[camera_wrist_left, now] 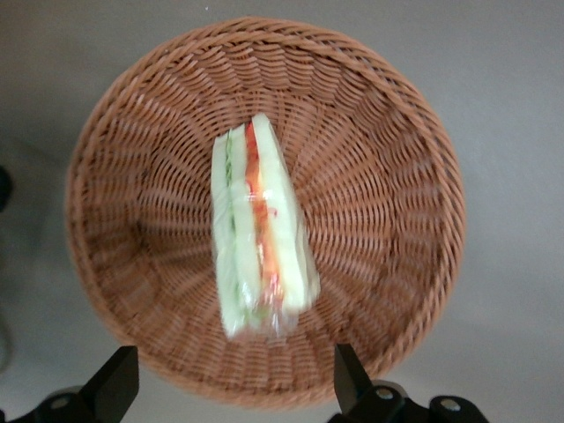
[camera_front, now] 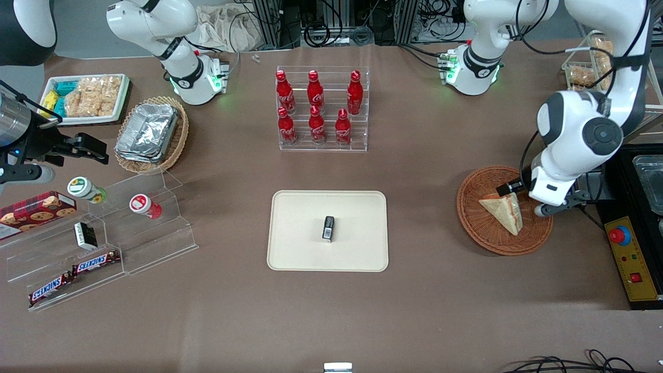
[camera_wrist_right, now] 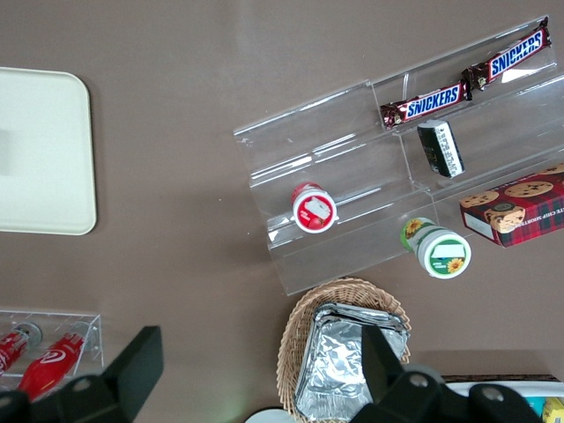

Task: Place sandwich from basket to tray
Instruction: 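Lower the left gripper onto the triangular sandwich and grasp it, then lift the sandwich and carry it over the white tray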

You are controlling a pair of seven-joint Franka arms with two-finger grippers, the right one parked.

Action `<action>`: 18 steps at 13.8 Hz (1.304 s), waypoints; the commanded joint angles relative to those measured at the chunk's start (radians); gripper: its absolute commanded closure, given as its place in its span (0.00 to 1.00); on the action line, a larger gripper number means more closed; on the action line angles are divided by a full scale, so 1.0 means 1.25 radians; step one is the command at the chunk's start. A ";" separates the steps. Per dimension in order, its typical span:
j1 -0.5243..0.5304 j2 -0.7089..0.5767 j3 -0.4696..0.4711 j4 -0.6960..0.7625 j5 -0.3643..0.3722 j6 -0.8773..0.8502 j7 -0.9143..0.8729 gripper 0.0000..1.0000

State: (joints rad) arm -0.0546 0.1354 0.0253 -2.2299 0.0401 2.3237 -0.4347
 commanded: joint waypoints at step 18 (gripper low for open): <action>-0.027 0.021 -0.279 0.256 -0.081 -0.259 -0.092 1.00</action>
State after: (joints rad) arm -0.0834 0.0738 -0.2309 -1.9902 -0.0429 2.0171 -0.5310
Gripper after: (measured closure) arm 0.789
